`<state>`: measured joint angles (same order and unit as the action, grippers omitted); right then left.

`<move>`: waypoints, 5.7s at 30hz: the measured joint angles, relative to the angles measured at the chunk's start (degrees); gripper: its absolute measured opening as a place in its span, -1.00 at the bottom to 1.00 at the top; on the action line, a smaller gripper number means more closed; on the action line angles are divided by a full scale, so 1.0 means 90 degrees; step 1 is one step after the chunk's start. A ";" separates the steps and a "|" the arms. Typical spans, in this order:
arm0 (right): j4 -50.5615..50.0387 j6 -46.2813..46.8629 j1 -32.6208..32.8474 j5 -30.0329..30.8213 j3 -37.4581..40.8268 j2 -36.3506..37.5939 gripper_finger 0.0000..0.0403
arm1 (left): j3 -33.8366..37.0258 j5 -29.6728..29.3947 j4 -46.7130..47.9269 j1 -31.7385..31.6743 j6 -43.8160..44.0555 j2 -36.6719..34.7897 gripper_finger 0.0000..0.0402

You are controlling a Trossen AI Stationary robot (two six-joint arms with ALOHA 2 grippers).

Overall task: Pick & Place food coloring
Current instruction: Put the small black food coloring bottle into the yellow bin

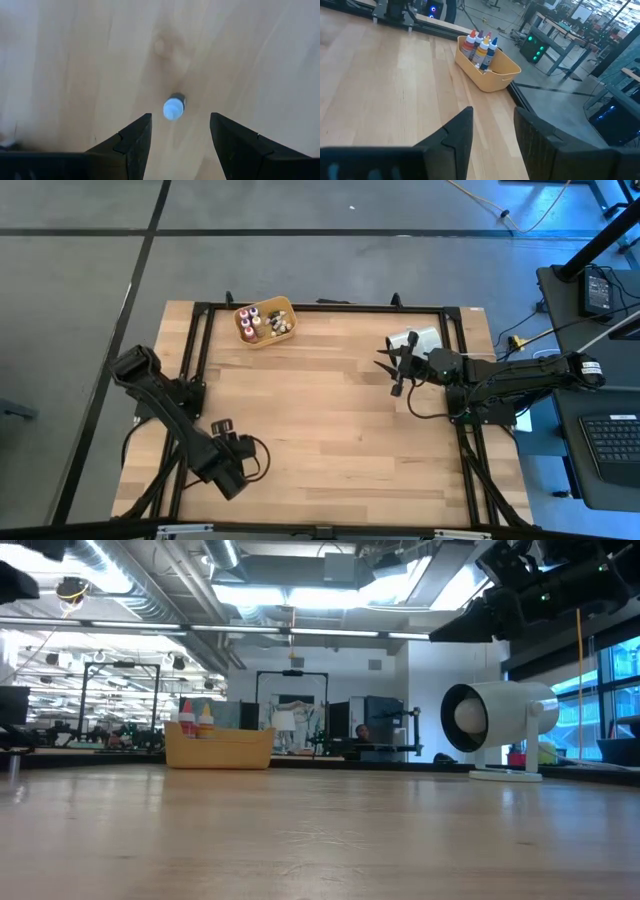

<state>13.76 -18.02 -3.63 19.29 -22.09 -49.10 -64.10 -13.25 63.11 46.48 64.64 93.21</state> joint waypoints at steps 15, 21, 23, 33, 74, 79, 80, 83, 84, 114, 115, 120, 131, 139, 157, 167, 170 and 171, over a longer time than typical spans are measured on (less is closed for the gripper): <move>0.0024 0.0000 0.0001 -0.0002 0.0000 0.0000 -0.28 | 0.0000 0.0059 0.0096 0.0000 0.0291 0.0260 -0.03; 0.0024 0.0000 0.0000 0.0000 0.0000 0.0000 -0.28 | 0.0000 0.0036 0.0083 -0.0010 0.0307 0.0260 -0.03; 0.0024 0.0000 -0.0001 0.0000 0.0000 0.0000 -0.28 | 0.0001 0.0061 0.0049 -0.0010 0.0322 0.0260 -0.03; 0.0021 0.0000 0.0000 0.0002 0.0000 0.0000 -0.28 | 0.0000 0.0420 -0.0084 -0.0010 0.0092 0.0260 -0.03; 0.0017 -0.0001 0.0001 0.0004 0.0000 0.0000 -0.28 | 0.0738 0.0264 -0.0758 -0.0265 0.0792 0.0255 -0.40; 0.0016 0.0000 0.0000 0.0005 0.0000 0.0000 -0.28 | 0.0738 0.0075 -0.0762 -0.0265 0.0804 0.0255 -0.42; 0.0015 -0.0002 0.0001 0.0003 0.0000 0.0000 -0.28 | 0.0738 0.0041 -0.0767 -0.0265 0.0804 0.0255 -0.42; 0.0015 0.0000 0.0002 0.0003 0.0000 0.0000 -0.28 | 0.0835 0.0071 -0.0972 -0.0265 0.0832 0.0250 -0.45; 0.0015 -0.0001 0.0001 0.0002 0.0000 0.0000 -0.28 | 0.0933 0.0087 -0.1148 -0.0265 0.0876 0.0250 -0.46; 0.0156 -0.0025 0.0001 0.0007 0.0000 0.0000 -0.28 | 0.0297 -0.1180 -0.1129 -0.3890 -0.1084 0.0240 -0.60; 0.0140 -0.0024 0.0001 0.0007 0.0000 0.0000 -0.28 | 0.0152 -0.1249 -0.1135 -0.4206 -0.1517 0.0240 -0.60; -0.0002 -0.0027 0.0002 0.0007 0.0000 0.0000 -0.28 | -0.0557 -0.1555 -0.1317 -0.5719 -0.3447 0.0240 -0.62; -0.0256 -0.0079 0.0001 0.0009 0.0000 0.0000 -0.28 | -0.0838 -0.0106 -0.2490 -0.8514 -0.5109 0.0379 -0.60; -0.0253 -0.0196 0.0000 0.0010 0.0000 0.0000 -0.28 | -0.0838 -0.0098 -0.3088 -0.9194 -0.5505 0.0569 -0.56; -0.0248 -0.0194 0.0002 0.0011 0.0000 0.0000 -0.28 | -0.0838 -0.0022 -0.3186 -0.9432 -0.5659 0.1197 -0.53; -0.0248 -0.0194 0.0001 0.0011 0.0000 0.0000 -0.28 | -0.0838 0.0886 -0.3189 -0.9426 -0.5659 0.1197 -0.51; -0.0248 -0.0194 0.0002 0.0011 0.0000 0.0000 -0.28 | -0.0838 0.1072 -0.3189 -0.9414 -0.5659 0.1197 -0.52; -0.0248 -0.0194 0.0002 0.0012 0.0000 0.0000 -0.28 | -0.0838 0.1078 -0.3189 -0.9415 -0.5657 0.1197 -0.52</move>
<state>11.53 -19.77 -3.62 19.40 -22.09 -49.10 -71.64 -3.56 34.42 -38.26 13.74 103.98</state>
